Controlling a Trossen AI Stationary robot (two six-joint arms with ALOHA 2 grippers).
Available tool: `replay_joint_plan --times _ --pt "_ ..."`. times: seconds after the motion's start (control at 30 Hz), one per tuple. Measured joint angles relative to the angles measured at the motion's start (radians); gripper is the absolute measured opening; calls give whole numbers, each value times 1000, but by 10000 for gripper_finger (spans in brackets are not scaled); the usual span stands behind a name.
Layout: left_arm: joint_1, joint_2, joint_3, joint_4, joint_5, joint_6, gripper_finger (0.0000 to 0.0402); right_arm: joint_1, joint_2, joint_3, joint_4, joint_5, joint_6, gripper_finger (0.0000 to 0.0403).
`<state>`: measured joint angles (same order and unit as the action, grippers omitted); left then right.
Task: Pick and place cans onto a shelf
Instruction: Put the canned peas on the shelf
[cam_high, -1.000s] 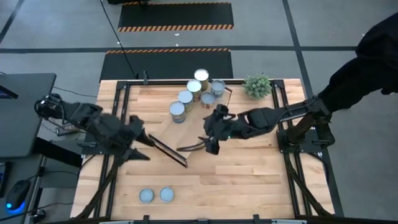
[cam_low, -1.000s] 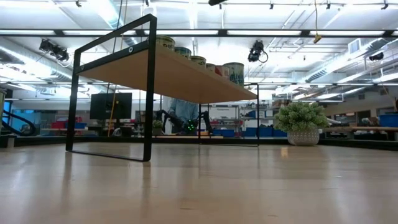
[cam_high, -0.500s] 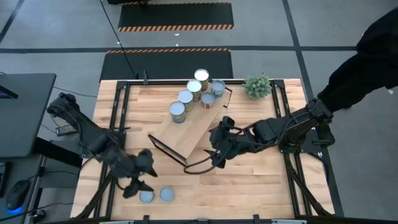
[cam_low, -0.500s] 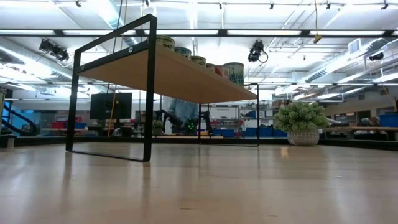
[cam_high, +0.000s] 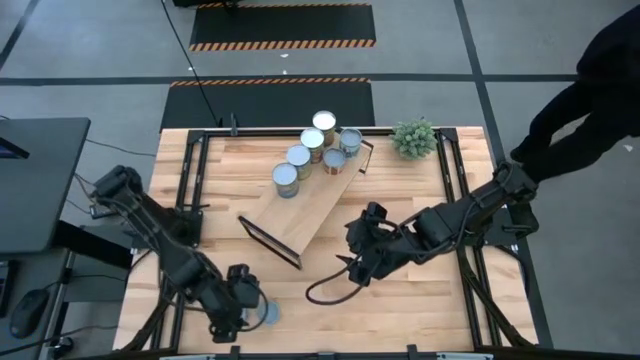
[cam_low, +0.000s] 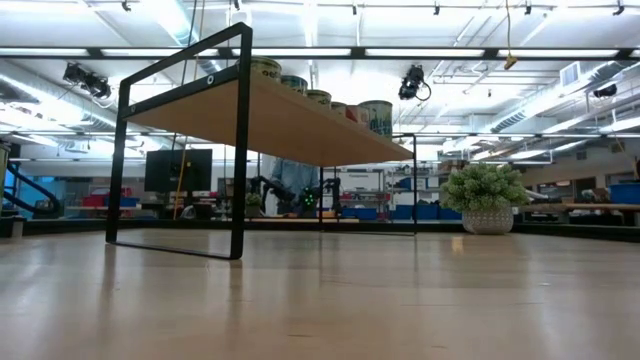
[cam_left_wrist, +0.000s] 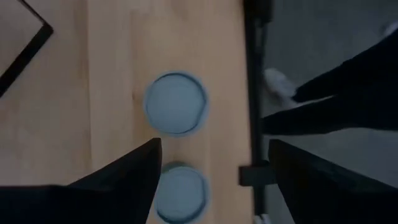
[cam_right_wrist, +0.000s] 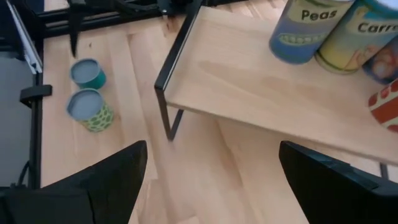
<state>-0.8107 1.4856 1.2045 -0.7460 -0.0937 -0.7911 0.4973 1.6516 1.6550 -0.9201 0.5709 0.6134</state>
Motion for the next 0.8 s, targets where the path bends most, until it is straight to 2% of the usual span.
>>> replay_joint_plan --times 0.13,0.5,0.8 --pt "3 69 0 1 2 14 315 20 1 -18 -5 8 51 372" --pt "6 233 0 -8 -6 18 318 31 1 -17 0 14 65 372" --pt "11 283 0 26 -18 17 318 31 1 -17 3 12 61 372"
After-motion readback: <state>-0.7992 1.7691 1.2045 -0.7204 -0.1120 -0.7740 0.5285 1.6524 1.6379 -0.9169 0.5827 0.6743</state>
